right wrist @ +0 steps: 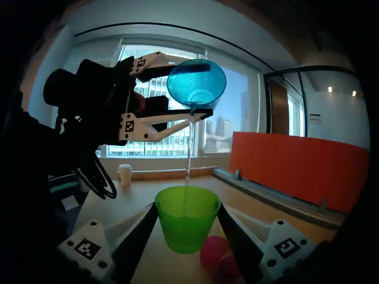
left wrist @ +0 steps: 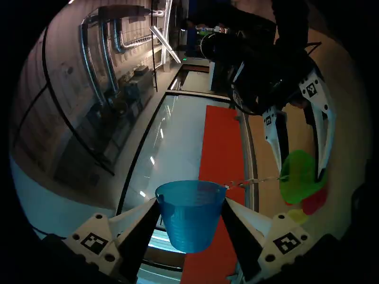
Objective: Pour water
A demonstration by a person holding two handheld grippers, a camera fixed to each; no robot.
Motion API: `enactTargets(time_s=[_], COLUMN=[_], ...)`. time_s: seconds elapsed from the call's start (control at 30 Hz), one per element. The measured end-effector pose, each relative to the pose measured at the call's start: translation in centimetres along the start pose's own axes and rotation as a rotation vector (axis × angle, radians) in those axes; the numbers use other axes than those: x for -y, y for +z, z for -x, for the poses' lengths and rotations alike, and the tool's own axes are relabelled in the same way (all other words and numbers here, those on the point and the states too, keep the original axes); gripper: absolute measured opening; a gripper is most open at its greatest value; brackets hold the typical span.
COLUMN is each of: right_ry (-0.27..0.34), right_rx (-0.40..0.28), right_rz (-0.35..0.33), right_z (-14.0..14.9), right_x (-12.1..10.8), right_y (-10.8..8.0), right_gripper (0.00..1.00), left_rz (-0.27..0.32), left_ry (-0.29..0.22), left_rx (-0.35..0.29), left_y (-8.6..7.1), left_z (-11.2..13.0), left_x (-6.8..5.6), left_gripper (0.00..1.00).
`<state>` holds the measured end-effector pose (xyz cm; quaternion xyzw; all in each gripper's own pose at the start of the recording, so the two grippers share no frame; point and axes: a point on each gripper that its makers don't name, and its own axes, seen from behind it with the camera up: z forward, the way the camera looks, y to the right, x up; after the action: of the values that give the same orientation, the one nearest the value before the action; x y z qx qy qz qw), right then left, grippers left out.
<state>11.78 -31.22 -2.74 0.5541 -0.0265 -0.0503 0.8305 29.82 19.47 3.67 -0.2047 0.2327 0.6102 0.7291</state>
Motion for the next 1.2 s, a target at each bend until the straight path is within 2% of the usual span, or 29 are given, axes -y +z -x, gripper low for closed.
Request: enactTargets(time_s=[0.3,0.6,1.2], right_ry=[-0.002,-0.004,-0.004], right_rx=[0.000,-0.002,-0.005], right_rz=[0.000,-0.001,0.003], right_z=[-0.1,-0.3,-0.1], right_x=[0.0,-0.1,-0.2], right_y=[0.0,0.0,-0.3], right_gripper=[0.91,0.91,0.91], left_rz=[-0.002,-0.004,-0.021], left_ry=[0.029,0.077,0.178], left_rx=[-0.006,-0.011,-0.004], left_y=[0.2,0.3,-0.1], left_z=[-0.3,-0.6,-1.1], left_x=[-0.1,0.3,0.2], left_gripper=[0.85,0.85,0.85])
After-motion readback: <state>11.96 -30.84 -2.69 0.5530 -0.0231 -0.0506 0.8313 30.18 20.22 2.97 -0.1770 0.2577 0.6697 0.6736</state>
